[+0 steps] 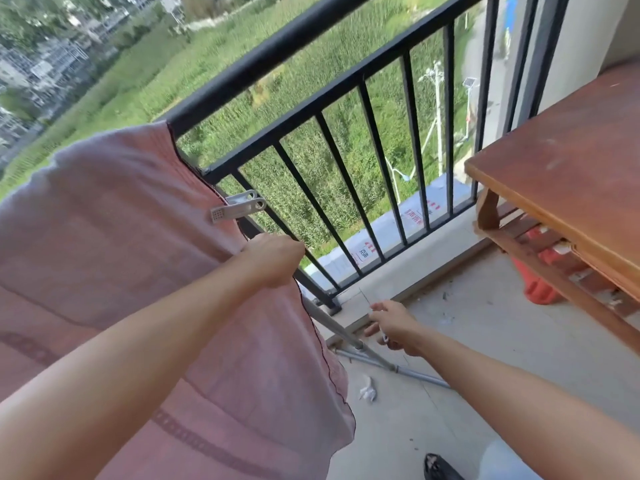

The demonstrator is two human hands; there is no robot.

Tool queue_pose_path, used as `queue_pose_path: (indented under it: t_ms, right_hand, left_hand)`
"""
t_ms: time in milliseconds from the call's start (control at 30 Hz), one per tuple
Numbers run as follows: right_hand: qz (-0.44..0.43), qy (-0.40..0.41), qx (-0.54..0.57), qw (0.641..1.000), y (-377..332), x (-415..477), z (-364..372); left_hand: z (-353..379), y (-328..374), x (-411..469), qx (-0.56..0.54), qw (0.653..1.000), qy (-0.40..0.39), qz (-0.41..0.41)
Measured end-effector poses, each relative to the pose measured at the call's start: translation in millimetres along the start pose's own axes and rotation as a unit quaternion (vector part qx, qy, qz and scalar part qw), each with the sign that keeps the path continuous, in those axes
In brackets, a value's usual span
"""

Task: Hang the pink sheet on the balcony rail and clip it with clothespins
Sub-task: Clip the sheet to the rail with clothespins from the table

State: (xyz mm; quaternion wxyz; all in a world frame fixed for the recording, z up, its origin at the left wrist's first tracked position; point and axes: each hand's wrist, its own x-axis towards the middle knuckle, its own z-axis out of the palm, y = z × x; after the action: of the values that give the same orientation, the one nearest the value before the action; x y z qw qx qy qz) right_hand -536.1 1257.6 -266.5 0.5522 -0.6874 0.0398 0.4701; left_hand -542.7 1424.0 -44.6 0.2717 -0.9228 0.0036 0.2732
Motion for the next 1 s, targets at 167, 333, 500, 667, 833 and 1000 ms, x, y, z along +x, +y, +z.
queue_pose_path:
  t_ms: [167, 333, 500, 667, 833, 1000]
  right_hand:
    - [0.003, 0.019, -0.031, 0.999, 3, 10, -13]
    - [-0.025, 0.024, -0.017, 0.999, 0, 7, -22]
    - [-0.01, 0.013, -0.026, 1.0, 0, 11, -29]
    - [-0.003, -0.007, -0.041, 0.999, -1, 15, -21]
    - [-0.013, -0.017, -0.053, 0.998, 3, 11, -30]
    - [-0.022, 0.009, -0.043, 0.999, 11, 16, -53]
  left_hand:
    - [11, 1, 13, -0.089, 0.995, -0.032, 0.013]
    - [21, 11, 17, -0.089, 0.995, -0.028, 0.025]
    - [30, 17, 8, 0.035, 0.999, -0.019, 0.03]
    - [35, 20, 10, 0.087, 0.995, -0.037, 0.022]
    - [40, 9, 23, 0.047, 0.993, -0.101, 0.037]
    - [30, 8, 29, -0.021, 0.999, -0.021, 0.025]
